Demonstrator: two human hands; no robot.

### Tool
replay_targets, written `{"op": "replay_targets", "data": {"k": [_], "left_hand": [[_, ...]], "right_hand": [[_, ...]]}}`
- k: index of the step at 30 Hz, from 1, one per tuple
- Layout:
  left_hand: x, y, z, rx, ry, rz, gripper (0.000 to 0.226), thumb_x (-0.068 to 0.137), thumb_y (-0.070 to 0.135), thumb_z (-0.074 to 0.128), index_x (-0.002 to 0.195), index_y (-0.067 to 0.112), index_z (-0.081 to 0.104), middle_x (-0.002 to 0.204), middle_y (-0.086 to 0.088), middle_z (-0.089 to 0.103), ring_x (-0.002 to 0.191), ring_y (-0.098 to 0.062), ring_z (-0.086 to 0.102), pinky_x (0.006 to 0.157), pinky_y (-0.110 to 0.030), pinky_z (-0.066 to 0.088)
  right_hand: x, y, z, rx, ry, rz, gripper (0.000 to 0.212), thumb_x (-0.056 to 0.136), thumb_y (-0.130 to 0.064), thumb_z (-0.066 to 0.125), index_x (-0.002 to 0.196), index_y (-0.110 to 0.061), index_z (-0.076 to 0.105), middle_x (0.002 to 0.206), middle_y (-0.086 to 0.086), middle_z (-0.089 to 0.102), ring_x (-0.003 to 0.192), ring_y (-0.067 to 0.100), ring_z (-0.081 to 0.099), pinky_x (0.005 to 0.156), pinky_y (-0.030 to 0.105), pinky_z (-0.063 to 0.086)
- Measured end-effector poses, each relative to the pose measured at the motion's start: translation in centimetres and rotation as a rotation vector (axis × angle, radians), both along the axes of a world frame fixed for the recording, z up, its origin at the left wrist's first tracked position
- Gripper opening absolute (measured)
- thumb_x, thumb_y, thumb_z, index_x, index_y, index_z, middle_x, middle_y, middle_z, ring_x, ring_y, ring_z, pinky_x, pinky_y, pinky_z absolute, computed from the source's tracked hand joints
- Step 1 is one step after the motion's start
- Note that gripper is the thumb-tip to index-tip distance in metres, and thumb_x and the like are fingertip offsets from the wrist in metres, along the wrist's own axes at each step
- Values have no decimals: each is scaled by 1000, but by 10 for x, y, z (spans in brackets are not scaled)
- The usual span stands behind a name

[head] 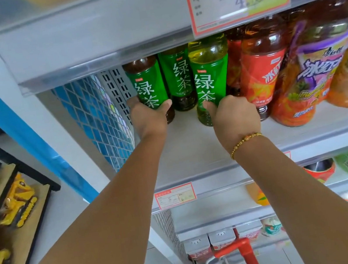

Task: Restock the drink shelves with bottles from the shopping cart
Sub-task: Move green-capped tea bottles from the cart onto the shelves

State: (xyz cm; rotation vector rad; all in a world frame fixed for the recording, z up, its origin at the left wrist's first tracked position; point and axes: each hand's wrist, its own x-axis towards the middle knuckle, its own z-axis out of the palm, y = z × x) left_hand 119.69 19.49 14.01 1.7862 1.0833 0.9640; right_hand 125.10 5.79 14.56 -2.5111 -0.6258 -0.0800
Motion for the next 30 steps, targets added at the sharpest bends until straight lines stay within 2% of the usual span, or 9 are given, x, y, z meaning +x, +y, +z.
{"op": "replay_targets", "data": {"k": [6,11,14,17,22,26,28,30], "left_hand": [[8,18,-17,49,114,-77,50,76,13,75,120,4,52,117,-11,63,107,-25,59,74,-20,39],[18,23,-22,76,70,30,54,72,21,80,115,4,53,114,-9,65,104,-25,61,72,-20,38],[21,23,-27,92,66,44,61,70,24,81,117,4,47,118,-10,62,106,-27,60,77,-25,42],[18,21,-29,68,20,35,57,71,22,80,117,5,51,115,-8,65,106,-25,61,78,-23,42],[12,16,-30,50,107,-8,52,74,21,77,120,5,56,117,-10,65,108,-24,60,76,-18,38],[2,3,-25,29,138,20,49,75,19,74,115,-1,54,114,-17,61,106,-29,58,78,-23,42],[-6,-13,-25,133,77,-15,39,75,16,73,108,3,56,107,-12,61,98,-23,58,81,-23,48],[-6,-34,-22,157,67,-156,33,78,14,72,108,7,60,100,-3,63,89,-15,61,74,-14,47]], "right_hand": [[9,1,-1,7,10,-49,48,100,-38,35,99,2,62,104,23,63,99,41,60,66,33,33],[7,1,-7,8,-5,-57,48,101,-36,33,100,2,62,107,21,63,100,39,59,66,31,30],[6,-1,-10,-2,-18,-70,49,101,-38,32,105,2,60,108,20,63,101,39,59,68,34,38],[5,-5,-16,-14,-37,-81,44,100,-37,33,112,1,54,109,19,64,102,36,61,73,35,45],[5,-7,-26,-27,-80,-75,28,99,-16,39,122,0,45,111,17,64,101,34,62,74,36,49],[2,-13,-30,116,-62,-63,30,96,-18,45,122,-6,37,107,16,64,96,35,63,64,33,38],[0,-14,-33,138,-80,-47,31,94,-13,47,122,-7,37,107,15,63,94,34,63,62,30,32],[1,-13,-34,141,-86,-31,30,91,-7,48,120,-7,39,108,16,61,95,35,61,63,29,31]]}}
